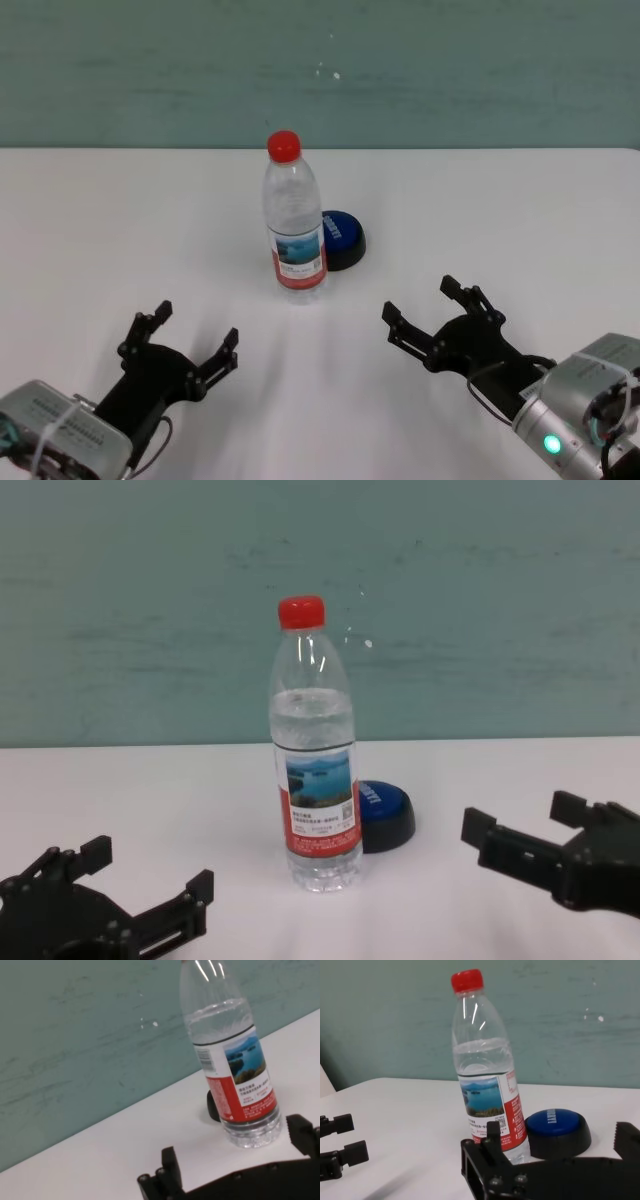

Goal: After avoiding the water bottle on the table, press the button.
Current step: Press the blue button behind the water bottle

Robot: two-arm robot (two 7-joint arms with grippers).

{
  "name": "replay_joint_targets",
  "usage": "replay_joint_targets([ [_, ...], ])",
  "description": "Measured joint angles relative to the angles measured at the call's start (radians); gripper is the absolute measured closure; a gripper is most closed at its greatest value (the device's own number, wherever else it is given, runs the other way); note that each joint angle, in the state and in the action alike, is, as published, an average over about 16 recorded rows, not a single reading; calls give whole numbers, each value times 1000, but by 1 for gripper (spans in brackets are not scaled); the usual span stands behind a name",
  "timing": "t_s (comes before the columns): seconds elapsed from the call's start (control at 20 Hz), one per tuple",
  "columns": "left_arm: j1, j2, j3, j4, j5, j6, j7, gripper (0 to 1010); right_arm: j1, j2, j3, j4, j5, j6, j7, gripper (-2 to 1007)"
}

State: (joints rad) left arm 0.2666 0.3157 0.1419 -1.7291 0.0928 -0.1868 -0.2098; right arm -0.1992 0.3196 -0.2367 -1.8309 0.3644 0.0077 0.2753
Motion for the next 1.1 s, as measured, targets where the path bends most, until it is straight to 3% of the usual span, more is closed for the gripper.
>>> replay_joint_targets([
  [0.35,0,0,0,0,0,0,0,10,16,-1,-7,23,-15,-13,-13,1],
  [0.75,0,0,0,0,0,0,0,10,29,6,-18,45,-102,-54,-33,1],
  [1.1,0,0,0,0,0,0,0,10,29,14,-17,56,-164,-83,-20,1],
])
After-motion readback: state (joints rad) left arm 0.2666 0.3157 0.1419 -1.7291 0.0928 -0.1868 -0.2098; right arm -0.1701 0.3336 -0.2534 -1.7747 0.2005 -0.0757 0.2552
